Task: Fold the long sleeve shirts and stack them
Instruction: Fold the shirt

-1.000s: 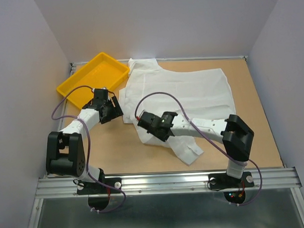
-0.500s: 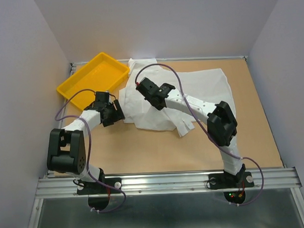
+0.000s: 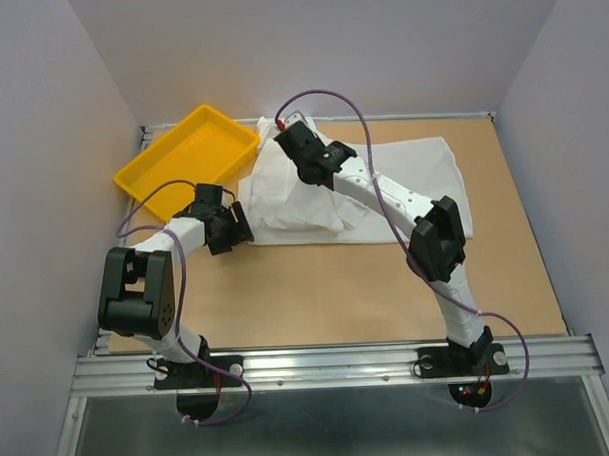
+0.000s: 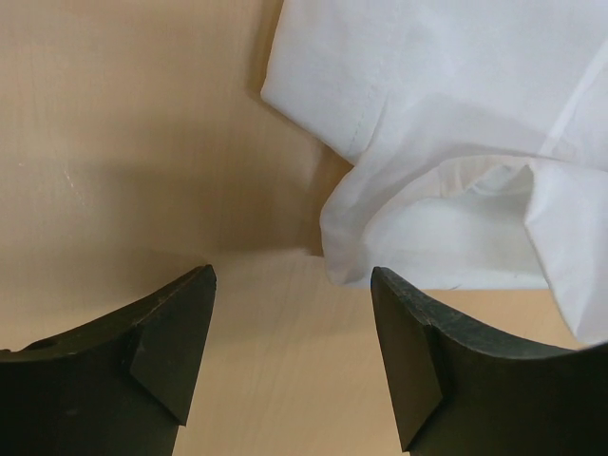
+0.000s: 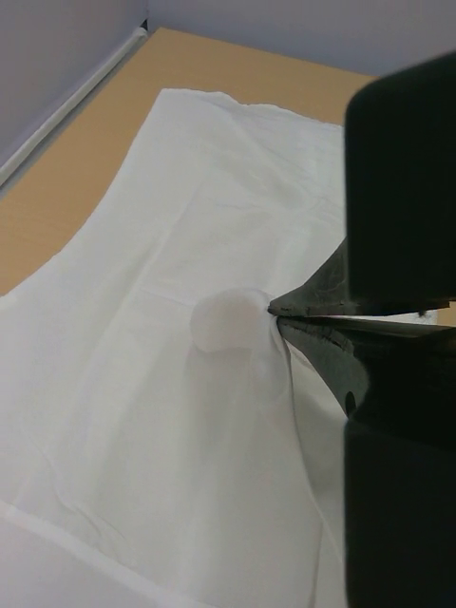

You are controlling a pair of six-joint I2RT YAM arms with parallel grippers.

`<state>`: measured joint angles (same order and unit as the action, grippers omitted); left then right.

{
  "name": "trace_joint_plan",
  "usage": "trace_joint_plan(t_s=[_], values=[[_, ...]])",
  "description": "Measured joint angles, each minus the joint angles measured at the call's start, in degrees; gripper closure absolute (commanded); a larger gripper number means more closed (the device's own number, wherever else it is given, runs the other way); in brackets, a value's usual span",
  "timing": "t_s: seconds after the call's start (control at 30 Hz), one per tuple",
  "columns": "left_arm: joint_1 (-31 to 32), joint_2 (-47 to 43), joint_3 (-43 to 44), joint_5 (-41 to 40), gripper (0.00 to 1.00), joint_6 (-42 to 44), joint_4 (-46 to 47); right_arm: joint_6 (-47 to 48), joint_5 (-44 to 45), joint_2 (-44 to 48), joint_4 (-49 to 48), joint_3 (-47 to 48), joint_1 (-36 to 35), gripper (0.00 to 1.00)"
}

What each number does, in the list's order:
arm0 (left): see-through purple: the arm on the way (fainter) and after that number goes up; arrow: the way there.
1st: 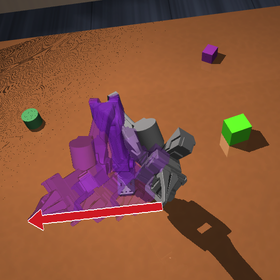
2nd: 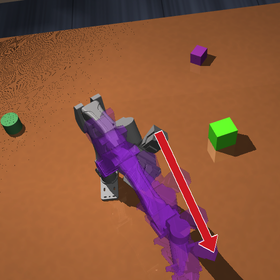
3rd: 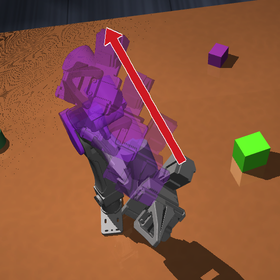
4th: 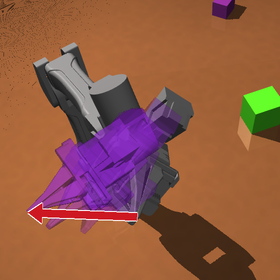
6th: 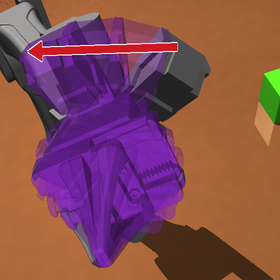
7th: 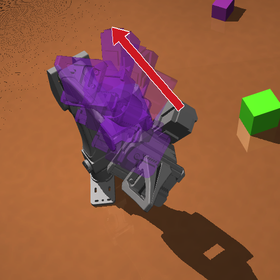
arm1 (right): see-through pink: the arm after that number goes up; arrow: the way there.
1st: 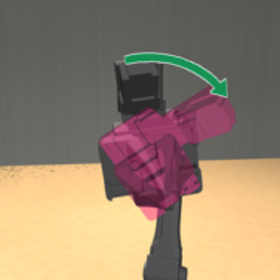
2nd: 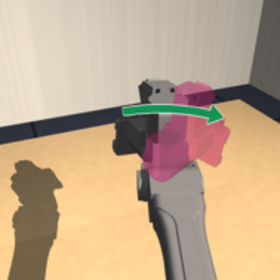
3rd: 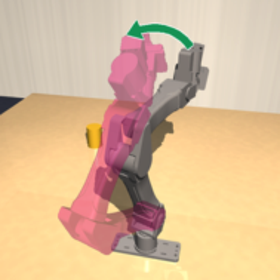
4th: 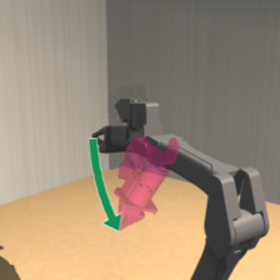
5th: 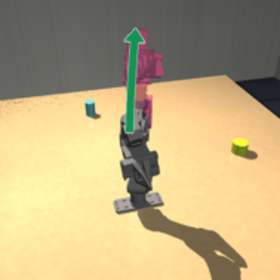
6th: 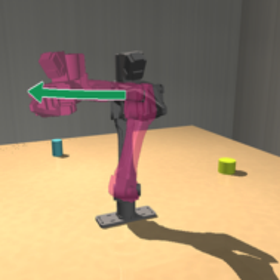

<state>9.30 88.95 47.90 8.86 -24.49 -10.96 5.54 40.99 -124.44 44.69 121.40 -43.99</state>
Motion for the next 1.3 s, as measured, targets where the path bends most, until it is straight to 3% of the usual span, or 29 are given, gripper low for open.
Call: trace_joint_plan(t_s=[0.4, 0.83, 1.07, 1.1, 1.3], values=[[0.1, 2.0, 1.4, 1.0, 0.26, -0.6, 1.8, 2.7, 1.0, -5.4, -4.9, 0.4, -0.1, 0.88], [1.5, 2.6, -0.3, 0.8, 0.53, -2.4, 5.8, 4.3, 0.6, -5.7, -8.3, 3.3, -0.3, 0.86], [2.3, 1.5, -2.4, -0.9, 0.59, -3.2, 7.7, 5.0, 0.6, -7.3, -10.6, 6.0, -0.3, 0.82], [2.4, 1.4, -2.6, -1.2, 0.63, -3.3, 8.0, 5.3, 0.6, -7.5, -11.3, 6.4, -0.3, 0.81], [2.6, 0.9, -3.5, -2.2, 0.65, -3.5, 8.5, 5.9, 2.3, -8.6, -14.9, 8.1, -0.3, 0.77]])
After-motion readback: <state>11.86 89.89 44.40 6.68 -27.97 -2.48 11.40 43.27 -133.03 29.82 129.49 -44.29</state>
